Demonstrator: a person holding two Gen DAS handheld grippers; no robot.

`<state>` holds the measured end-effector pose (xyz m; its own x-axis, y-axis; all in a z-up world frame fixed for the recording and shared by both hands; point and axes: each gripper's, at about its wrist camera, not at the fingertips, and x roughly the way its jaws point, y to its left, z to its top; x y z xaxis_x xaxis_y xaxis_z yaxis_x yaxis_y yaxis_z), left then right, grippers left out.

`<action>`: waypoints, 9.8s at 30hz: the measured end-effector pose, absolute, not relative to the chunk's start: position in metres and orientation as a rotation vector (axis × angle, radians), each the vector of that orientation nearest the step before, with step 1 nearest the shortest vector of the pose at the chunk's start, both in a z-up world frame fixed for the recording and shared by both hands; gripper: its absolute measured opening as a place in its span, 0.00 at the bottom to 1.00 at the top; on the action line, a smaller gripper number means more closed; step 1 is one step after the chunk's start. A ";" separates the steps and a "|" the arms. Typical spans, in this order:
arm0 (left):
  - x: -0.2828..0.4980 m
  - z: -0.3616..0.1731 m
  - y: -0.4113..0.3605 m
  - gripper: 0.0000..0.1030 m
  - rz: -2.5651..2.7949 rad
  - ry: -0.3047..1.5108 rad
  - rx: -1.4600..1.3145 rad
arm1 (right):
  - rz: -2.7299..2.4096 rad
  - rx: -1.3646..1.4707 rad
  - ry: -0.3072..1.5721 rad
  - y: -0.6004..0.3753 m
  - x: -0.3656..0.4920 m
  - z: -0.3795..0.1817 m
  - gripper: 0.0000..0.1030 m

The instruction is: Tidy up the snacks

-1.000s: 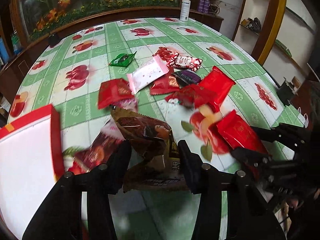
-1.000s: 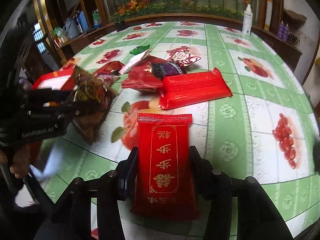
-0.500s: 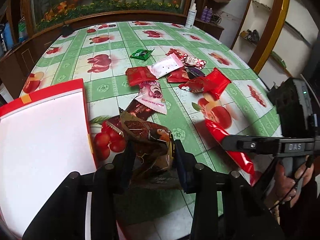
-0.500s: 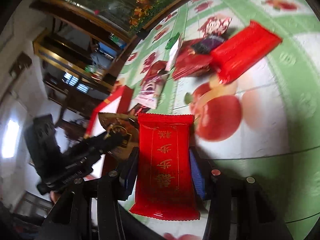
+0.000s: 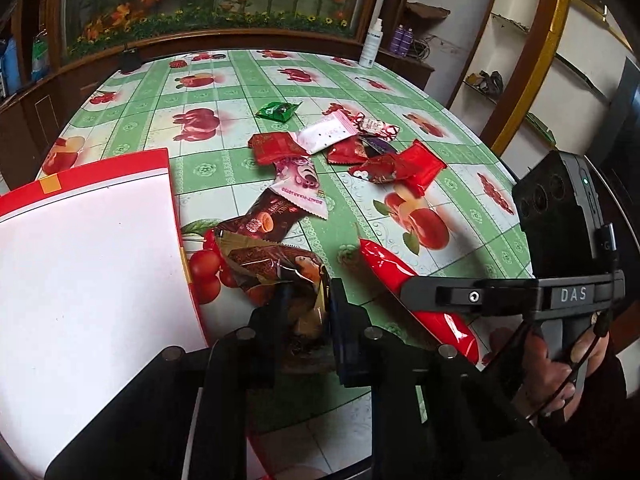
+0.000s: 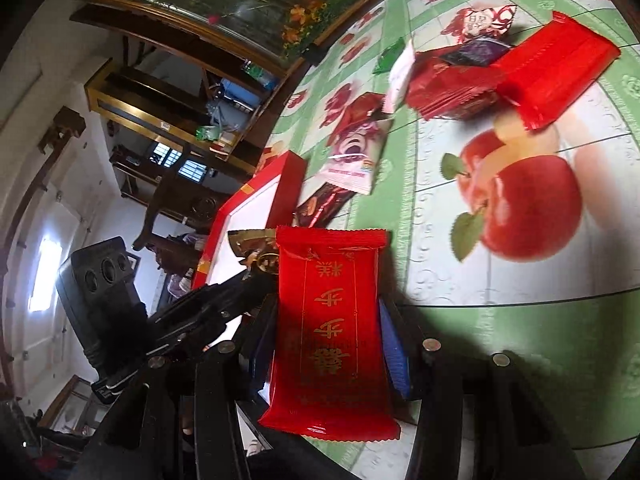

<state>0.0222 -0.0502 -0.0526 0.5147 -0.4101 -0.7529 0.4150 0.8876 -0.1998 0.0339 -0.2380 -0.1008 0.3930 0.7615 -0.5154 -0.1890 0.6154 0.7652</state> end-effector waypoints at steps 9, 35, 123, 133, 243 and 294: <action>0.022 -0.050 -0.050 0.12 -0.489 0.891 -0.001 | 0.706 0.731 0.956 -0.245 0.030 -0.102 0.48; 0.008 -0.028 0.101 0.12 -0.064 0.763 -0.055 | 0.949 0.532 0.990 -0.062 0.067 -0.064 0.48; 0.005 -0.078 -0.088 0.33 -0.361 0.993 0.162 | 0.253 0.129 0.957 -0.176 0.124 -0.077 0.37; 0.002 -0.079 -0.091 0.34 -0.337 0.977 0.191 | 0.295 0.115 0.975 -0.241 0.042 -0.074 0.37; 0.005 -0.031 0.030 0.31 -0.010 0.742 0.044 | 0.448 0.045 0.780 -0.139 0.019 -0.034 0.38; 0.145 -0.043 -0.091 0.79 0.146 0.907 0.133 | 0.190 0.765 0.620 -0.404 0.030 -0.077 0.69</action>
<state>0.1446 -0.0907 -0.0433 0.6074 0.1826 -0.7731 -0.0700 0.9817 0.1769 0.0301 -0.4039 -0.0773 0.8066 0.3774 -0.4549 0.0585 0.7149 0.6968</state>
